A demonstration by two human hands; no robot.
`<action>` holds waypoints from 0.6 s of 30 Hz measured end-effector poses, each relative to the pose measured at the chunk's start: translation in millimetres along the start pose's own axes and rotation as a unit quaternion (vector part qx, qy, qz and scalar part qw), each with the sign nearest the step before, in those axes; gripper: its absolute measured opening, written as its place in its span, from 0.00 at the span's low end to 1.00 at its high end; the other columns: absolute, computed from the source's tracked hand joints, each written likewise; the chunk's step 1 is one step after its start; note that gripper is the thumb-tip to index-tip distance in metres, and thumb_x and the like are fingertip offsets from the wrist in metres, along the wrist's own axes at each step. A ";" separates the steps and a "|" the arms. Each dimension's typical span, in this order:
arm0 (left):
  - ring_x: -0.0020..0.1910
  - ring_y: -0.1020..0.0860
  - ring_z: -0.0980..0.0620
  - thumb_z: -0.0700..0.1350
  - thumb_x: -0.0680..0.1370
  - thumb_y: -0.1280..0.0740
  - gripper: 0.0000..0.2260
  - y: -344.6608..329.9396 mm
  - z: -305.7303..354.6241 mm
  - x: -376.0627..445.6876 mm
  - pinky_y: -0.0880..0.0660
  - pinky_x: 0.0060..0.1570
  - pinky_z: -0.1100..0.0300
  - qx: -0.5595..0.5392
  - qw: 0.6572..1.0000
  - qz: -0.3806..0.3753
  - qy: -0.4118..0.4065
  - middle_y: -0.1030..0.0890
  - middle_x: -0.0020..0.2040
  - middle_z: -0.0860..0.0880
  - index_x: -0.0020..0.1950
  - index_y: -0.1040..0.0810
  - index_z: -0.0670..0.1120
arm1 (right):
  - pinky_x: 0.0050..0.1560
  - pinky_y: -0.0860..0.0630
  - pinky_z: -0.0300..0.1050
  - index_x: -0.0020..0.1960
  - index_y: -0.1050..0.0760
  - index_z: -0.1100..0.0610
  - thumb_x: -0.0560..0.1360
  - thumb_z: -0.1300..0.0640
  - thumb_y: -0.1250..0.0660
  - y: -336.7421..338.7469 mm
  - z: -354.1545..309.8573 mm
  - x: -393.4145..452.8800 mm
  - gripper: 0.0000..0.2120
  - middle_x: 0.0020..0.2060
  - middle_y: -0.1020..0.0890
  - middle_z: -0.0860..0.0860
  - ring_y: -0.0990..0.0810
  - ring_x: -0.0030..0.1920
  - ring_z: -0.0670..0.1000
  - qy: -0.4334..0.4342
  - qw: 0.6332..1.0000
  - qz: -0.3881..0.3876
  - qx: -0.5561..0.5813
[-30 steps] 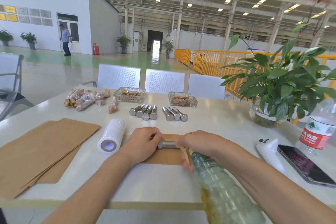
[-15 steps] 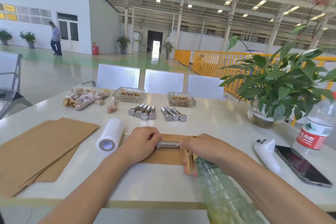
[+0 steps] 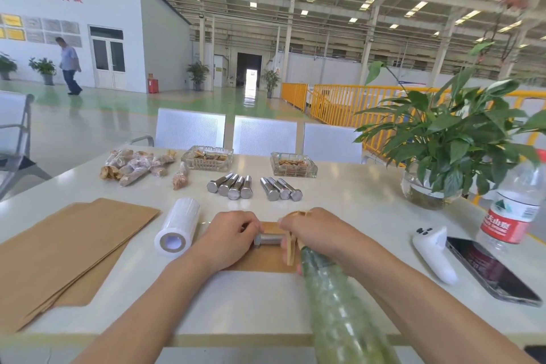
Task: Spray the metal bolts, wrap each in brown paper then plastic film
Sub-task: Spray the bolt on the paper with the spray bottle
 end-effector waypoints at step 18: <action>0.60 0.23 0.44 0.53 0.79 0.35 0.13 1.2 8.0 67.1 0.24 0.62 0.50 0.185 0.969 -0.147 0.078 0.21 0.60 0.46 0.59 0.20 0.48 | 0.54 0.32 0.56 0.58 0.27 0.51 0.76 0.26 0.50 160.2 83.6 63.2 0.31 0.54 0.19 0.58 0.24 0.58 0.65 0.008 0.919 0.392 -0.042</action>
Point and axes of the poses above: each hand's wrist, its own x-axis towards the middle knuckle, its own y-axis out of the back of the hand, z = x × y, the point moved 1 cm from there along x, towards the middle knuckle
